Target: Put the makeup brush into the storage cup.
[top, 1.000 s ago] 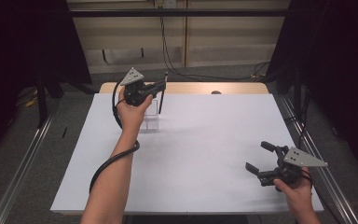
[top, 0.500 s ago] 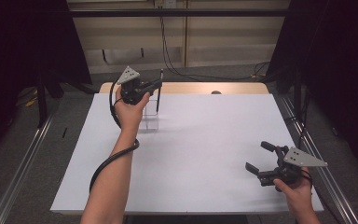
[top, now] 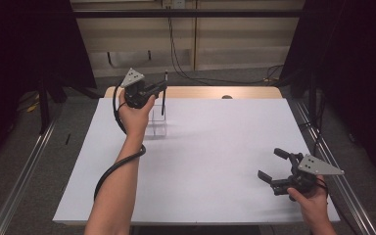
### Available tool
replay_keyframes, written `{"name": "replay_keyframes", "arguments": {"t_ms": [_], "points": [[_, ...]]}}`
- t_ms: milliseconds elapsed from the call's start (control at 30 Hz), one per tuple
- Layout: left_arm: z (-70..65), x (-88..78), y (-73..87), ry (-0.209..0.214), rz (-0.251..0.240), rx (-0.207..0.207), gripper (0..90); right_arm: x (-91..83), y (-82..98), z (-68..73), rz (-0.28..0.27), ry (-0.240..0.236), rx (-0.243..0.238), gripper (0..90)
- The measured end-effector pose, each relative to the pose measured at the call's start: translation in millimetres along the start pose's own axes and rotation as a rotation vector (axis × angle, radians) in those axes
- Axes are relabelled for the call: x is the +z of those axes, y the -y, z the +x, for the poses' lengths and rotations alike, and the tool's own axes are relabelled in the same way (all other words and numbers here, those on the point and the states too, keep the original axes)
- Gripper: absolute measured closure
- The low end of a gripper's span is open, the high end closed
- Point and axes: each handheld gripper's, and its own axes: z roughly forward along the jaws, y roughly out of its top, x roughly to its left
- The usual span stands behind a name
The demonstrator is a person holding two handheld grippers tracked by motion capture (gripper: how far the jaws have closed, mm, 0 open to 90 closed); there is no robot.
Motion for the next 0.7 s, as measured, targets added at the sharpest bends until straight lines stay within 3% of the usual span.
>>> {"name": "replay_keyframes", "arguments": {"t_ms": [700], "points": [[9.6,-11.5,-6.8,-0.053,-0.032,-0.02,83.9,0.5,0.2,0.0,0.002,-0.003,-0.003,0.0]]}}
